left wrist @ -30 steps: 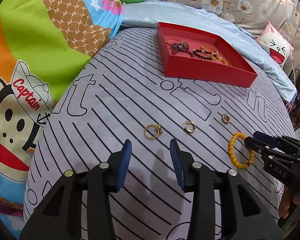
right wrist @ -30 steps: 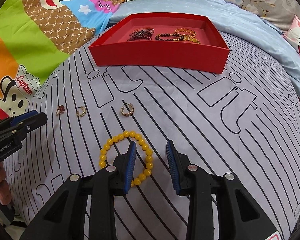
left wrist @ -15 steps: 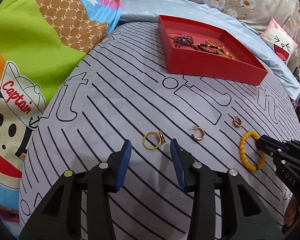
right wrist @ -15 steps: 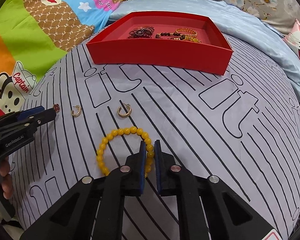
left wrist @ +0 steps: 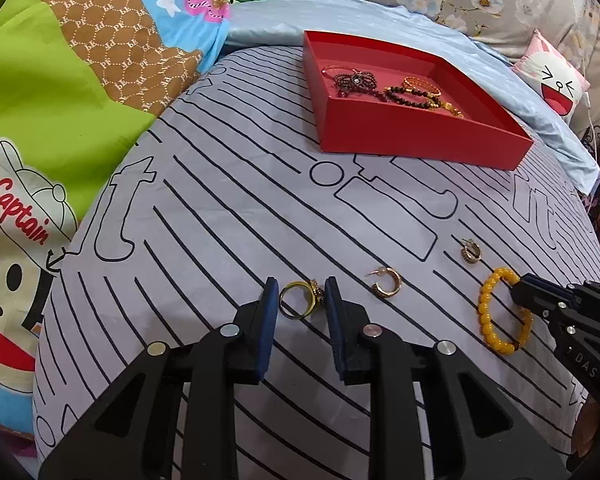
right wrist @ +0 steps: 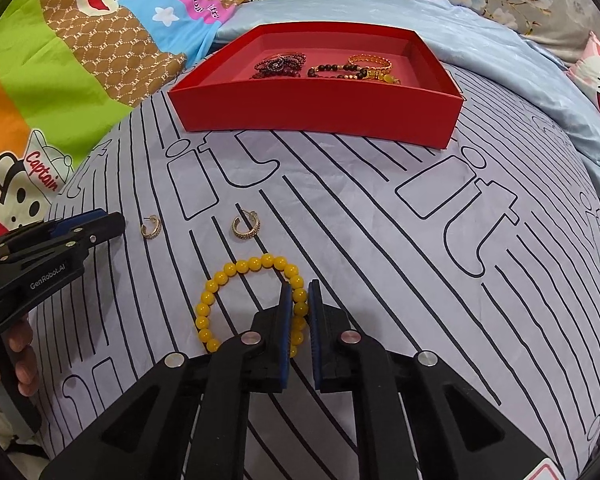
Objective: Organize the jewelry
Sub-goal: 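Grasp the gold ring with the left tool while the right tool grasps the yellow bead bracelet, then carry the held ring and yellow bracelet over the red tray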
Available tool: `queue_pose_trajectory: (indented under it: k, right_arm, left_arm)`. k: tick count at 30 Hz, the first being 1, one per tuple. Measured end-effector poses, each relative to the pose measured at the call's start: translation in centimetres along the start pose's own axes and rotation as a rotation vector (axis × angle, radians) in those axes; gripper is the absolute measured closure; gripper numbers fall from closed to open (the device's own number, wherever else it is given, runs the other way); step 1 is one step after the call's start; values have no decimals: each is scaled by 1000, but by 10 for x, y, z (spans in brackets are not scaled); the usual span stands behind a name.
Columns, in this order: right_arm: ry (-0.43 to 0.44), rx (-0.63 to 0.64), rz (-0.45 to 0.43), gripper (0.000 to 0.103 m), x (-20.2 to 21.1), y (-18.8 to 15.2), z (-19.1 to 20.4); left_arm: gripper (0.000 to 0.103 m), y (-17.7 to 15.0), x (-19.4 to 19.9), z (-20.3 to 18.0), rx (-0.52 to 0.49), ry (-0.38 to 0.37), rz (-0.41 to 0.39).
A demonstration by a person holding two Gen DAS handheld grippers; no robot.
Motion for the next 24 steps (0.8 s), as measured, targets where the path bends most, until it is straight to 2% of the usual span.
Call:
queue_pose_trajectory:
  k: [11,24]
  right_arm:
    - [10,-31,-10,96,5,2,-5]
    - [21,-31,-77,96,30,23,-7]
  left_arm:
    - [81,-1,5,-9,-13,-28,0]
    - [81,14,18,-18,-19,-62,-27]
Point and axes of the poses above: each gripper's, at about its wrist camera, not at the fingertips, and x roughly against the way its jaws point, z to its left, y to its top, the point moved 6 cm from there along -x, roughly the way its jaws point, and after that the axes turned 11 degrees about y, right-handed, at the moved point
